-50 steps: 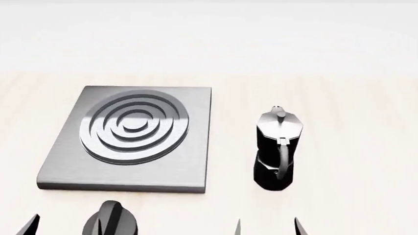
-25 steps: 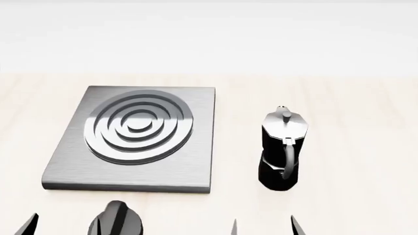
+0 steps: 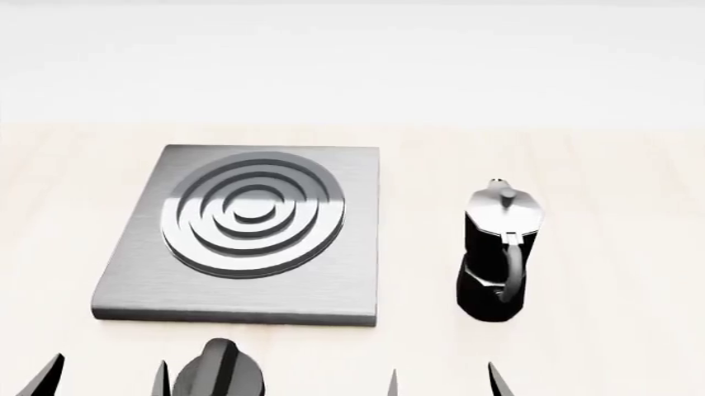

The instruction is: Put the moka pot on the stove.

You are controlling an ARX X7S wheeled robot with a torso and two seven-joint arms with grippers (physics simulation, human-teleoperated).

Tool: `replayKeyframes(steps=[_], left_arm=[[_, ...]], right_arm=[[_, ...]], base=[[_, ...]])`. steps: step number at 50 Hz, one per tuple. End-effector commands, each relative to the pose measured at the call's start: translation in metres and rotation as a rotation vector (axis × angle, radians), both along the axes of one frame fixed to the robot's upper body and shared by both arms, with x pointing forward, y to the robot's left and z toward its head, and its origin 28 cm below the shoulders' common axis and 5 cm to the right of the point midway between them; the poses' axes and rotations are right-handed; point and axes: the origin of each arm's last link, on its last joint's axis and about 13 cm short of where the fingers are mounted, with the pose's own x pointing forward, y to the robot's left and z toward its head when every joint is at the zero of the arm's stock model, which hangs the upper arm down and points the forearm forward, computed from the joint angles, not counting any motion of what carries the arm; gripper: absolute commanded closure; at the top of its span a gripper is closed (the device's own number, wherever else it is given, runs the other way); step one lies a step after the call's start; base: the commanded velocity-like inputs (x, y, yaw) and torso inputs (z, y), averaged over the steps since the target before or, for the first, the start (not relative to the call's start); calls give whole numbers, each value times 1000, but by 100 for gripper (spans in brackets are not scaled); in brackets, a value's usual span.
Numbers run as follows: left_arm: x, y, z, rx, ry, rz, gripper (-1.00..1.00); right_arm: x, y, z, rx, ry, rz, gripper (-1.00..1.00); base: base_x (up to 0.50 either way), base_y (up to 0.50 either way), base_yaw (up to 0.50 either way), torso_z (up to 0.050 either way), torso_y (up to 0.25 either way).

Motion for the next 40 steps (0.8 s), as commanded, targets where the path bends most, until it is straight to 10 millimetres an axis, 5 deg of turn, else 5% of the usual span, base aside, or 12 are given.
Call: replayKeyframes(steps=[1,40], left_arm=[[1,1,1,0,0,1,-100],[0,2,0,3,1,4,-100]], right_arm=[[0,0,0,0,0,0,-100],[0,0,0,6,-6,8,-100]], base=[[0,74,0,0,0],[0,73,0,0,0]])
